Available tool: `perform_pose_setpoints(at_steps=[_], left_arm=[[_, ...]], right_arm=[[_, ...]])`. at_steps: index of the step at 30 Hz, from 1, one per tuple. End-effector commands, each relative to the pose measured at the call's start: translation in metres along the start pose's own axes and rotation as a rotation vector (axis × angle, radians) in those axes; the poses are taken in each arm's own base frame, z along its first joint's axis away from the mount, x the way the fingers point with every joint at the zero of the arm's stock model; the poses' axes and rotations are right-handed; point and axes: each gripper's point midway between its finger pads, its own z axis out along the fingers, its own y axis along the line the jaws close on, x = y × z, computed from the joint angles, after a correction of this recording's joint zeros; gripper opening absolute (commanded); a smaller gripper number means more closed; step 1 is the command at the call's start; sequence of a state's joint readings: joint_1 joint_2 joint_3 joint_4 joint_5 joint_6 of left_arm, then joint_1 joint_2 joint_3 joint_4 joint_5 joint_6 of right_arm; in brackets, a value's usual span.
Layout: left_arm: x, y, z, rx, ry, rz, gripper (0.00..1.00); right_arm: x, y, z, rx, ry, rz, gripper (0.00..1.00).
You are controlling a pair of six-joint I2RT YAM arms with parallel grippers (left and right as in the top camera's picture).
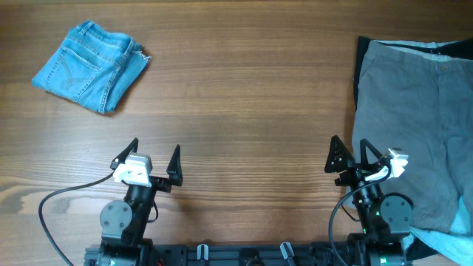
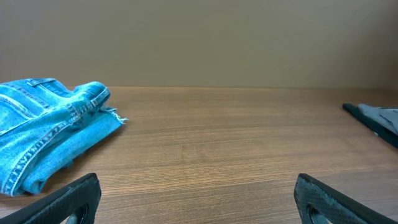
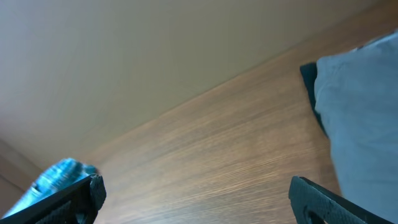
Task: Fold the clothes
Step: 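Reach the right gripper to the grey shorts' waistband at right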
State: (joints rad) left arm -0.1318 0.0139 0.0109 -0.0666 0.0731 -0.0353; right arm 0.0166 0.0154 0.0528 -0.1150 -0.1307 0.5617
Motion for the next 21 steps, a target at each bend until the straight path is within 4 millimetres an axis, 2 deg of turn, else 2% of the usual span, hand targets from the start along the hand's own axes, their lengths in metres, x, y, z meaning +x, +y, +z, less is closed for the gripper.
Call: perform_pose_setpoints(at_steps=[1,5,8,10,12,16,21], left_arm=[[-0.003,-0.011,0.0,0.065,-0.013,0.0,1.0],[-0.039,-0.024,-0.008,0.124,-0.103,0.013,1.0],[-0.084,-0.027,-0.021,0.119,-0.184,0.024,1.0],[-0.108,-0.025,-0.029,0.088,-0.164,0.018,1.0],[-0.119,-0.026,-0.032,0.078,-0.102,0.01,1.0],[-0.132,-0.027,-0.031,0.06,0.072,-0.011,1.0],[-0.144,-0.036,-0.019,0.082,0.326,-0.046,1.0]], right_arm=[[-0.002,0.007,-0.001,-0.03,0.005,0.068,1.0],[-0.014,0.038,-0.009,-0.153,0.021,-0.078,1.0],[-0.037,0.061,-0.021,-0.191,0.016,-0.184,1.0],[-0.052,0.074,-0.029,-0.191,0.031,-0.255,1.0],[-0.061,0.081,-0.034,-0.168,0.086,-0.291,1.0],[-0.065,0.081,-0.032,-0.085,0.253,-0.26,1.0],[-0.06,0.056,-0.008,0.12,0.528,-0.256,1.0]])
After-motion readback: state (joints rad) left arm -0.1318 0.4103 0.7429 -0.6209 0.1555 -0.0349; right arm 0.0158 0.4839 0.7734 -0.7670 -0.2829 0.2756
